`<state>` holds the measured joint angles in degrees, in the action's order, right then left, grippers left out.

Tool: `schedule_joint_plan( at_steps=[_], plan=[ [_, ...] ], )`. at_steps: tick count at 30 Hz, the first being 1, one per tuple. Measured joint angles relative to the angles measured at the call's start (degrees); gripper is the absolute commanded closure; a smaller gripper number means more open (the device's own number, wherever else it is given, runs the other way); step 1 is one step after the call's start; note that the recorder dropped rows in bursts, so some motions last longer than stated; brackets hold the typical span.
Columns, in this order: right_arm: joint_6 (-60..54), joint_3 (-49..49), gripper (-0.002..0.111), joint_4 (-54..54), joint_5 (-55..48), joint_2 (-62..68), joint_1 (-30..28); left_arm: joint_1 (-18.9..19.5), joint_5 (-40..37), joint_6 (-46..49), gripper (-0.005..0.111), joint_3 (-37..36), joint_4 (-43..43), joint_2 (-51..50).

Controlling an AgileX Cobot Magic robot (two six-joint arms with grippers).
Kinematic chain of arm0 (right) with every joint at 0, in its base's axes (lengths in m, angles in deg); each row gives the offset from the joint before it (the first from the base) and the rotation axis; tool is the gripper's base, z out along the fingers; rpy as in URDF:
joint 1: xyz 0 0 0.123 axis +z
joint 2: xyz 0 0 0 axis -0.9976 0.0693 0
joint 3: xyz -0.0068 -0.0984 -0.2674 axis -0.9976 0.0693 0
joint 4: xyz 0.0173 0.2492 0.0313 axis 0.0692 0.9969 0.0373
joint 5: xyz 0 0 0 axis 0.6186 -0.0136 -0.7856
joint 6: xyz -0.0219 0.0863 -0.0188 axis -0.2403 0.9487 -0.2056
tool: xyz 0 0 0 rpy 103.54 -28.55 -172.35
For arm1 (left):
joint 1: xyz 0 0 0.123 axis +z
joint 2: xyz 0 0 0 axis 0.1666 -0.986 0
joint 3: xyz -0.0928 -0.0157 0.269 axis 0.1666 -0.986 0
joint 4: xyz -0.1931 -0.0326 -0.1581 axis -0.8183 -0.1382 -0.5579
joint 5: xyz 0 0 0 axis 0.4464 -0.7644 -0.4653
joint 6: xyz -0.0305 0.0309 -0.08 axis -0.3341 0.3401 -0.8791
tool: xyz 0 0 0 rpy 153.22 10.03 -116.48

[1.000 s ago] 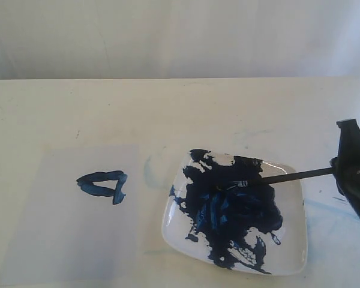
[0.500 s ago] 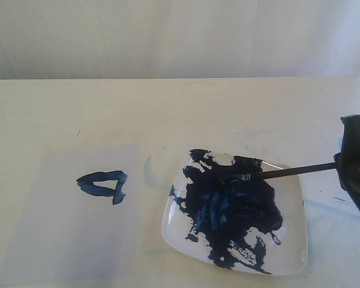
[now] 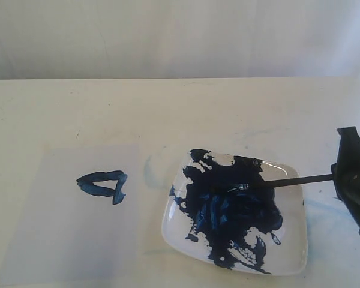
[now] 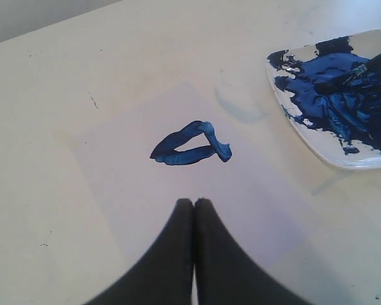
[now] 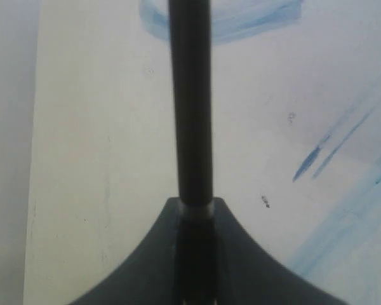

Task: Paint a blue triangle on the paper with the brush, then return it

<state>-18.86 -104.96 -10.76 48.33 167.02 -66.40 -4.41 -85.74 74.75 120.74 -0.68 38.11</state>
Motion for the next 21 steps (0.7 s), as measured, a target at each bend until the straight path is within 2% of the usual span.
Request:
schedule_joint_plan(
  at_steps=[21],
  plan=[
    [0.22,0.00,0.108,2.50,-1.33,0.00,0.00,0.00,0.09,0.00,0.107,0.00,0.00,0.00]
  ],
)
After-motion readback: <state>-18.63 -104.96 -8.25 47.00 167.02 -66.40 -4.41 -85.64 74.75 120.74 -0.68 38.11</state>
